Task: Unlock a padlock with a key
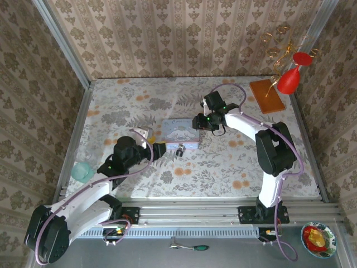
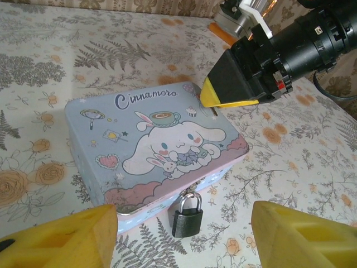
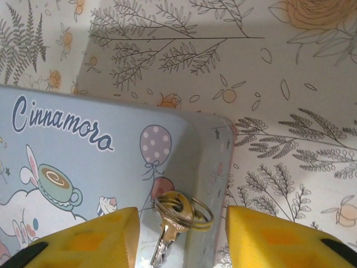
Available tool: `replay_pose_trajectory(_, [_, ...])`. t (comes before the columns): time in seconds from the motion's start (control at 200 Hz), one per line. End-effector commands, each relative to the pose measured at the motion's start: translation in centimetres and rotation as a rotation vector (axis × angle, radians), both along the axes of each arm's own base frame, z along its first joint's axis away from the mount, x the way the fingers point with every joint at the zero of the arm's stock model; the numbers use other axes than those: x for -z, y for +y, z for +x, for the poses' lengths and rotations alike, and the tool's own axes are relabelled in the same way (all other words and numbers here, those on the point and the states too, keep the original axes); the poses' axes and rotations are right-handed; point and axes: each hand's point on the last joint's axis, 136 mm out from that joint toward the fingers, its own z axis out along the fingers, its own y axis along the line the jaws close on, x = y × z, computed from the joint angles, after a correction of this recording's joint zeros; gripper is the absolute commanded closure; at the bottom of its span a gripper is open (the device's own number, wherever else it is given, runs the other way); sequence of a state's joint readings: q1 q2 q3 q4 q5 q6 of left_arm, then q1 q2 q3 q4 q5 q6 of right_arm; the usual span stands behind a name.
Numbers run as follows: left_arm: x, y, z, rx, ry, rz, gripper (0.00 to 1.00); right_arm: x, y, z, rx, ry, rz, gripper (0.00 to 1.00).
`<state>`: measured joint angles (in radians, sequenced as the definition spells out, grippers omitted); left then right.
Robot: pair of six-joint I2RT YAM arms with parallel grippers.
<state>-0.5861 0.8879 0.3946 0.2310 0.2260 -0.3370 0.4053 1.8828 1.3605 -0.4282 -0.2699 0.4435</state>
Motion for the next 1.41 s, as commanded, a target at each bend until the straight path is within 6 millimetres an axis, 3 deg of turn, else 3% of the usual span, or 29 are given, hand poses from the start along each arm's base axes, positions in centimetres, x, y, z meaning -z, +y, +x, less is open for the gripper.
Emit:
replay_pose_trajectory(0.0, [-0.3, -0.1, 0.0, 0.007, 0.001, -0.035, 0.34, 0.0, 0.2, 0.2, -0.019, 0.017, 0.014, 0.62])
replay_pose_trajectory(0.215, [-0.3, -0.1, 0.1, 0.005, 0.003, -0.041, 0.34, -0.1, 0.0, 0.5, -0.015, 0.007, 0.011, 0.83])
replay_pose_trajectory(0.515, [-0.1, -0.1, 0.2, 0.000, 0.010, -0.045, 0.33, -1.6, -0.1, 0.2, 0.005, -0.038, 0.045, 1.00])
replay_pose_trajectory(0.735, [-0.3, -0.5, 0.3, 0.006, 0.023, -0.069, 0.33, -4.9, -0.1, -0.7, 0.057, -0.110, 0.140, 1.00])
replay_pose_trajectory(0.895, [-1.1, -1.3, 0.5, 0.015, 0.034, -0.156, 0.34, -8.0, 0.7, -2.1, 0.147, -0.177, 0.366, 1.00])
replay_pose_trajectory(1.1, [-3.8, -3.6, 1.0, 0.017, 0.089, -0.438, 0.38, -11.9, 2.8, -5.0, 0.291, -0.328, 0.651, 1.00])
replay_pose_trajectory(1.12, [-4.2, -4.0, 0.9, 0.019, 0.091, -0.470, 0.38, -13.3, 3.1, -5.5, 0.294, -0.366, 0.686, 1.00])
replay_pose_trajectory(1.18, [-5.3, -5.0, 0.7, 0.032, 0.102, -0.559, 0.39, -14.7, 3.9, -6.7, 0.320, -0.417, 0.745, 1.00])
replay_pose_trajectory(1.285, [-6.9, -6.4, 0.5, 0.047, 0.125, -0.704, 0.40, -15.9, 4.5, -8.3, 0.396, -0.450, 0.863, 1.00])
replay_pose_trajectory(1.4, [-7.4, -7.1, 0.6, 0.036, 0.197, -0.850, 0.42, -16.3, 5.0, -9.5, 0.449, -0.455, 0.958, 1.00])
